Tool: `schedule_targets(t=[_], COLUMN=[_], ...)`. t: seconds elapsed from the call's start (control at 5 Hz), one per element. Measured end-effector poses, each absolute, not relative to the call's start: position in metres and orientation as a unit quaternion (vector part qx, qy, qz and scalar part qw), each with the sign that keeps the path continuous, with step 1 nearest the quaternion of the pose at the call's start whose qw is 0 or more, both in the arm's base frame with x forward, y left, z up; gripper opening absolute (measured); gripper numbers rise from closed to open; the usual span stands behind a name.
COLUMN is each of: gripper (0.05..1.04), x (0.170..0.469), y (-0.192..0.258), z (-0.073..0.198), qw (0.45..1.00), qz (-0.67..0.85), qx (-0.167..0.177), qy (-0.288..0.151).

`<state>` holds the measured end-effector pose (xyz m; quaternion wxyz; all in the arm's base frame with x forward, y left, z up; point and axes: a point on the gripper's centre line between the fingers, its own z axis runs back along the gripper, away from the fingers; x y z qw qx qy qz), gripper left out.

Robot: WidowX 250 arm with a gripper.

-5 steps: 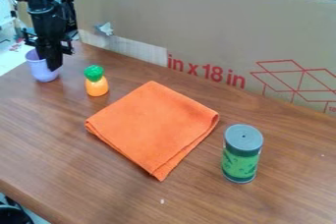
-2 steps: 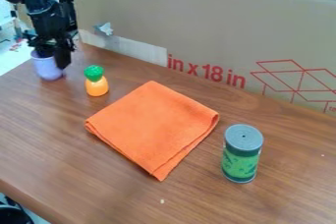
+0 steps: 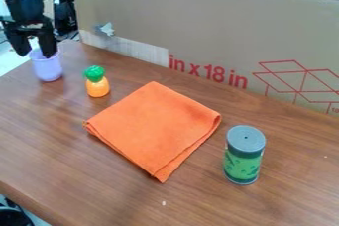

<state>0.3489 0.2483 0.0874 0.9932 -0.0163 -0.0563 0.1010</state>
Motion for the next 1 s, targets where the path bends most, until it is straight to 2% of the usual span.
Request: schedule_targets(t=[0.2, 0.4, 0.6, 0.8, 1.0], gripper=[1.005, 1.001, 1.001, 1.001, 1.001], x=[0.321, 0.286, 0.261, 0.253, 0.246], y=[0.238, 0.223, 0.199, 0.162, 0.144], z=[0.110, 0.114, 0.113, 0.121, 0.136], qw=[0.993, 0.994, 0.994, 0.999, 0.999], qz=[0.109, 0.107, 0.082, 0.006, -0.048], qx=[-0.004, -0.008, -0.009, -0.004, -0.005], qy=[-0.037, 0.026, 0.065, 0.049, -0.002])
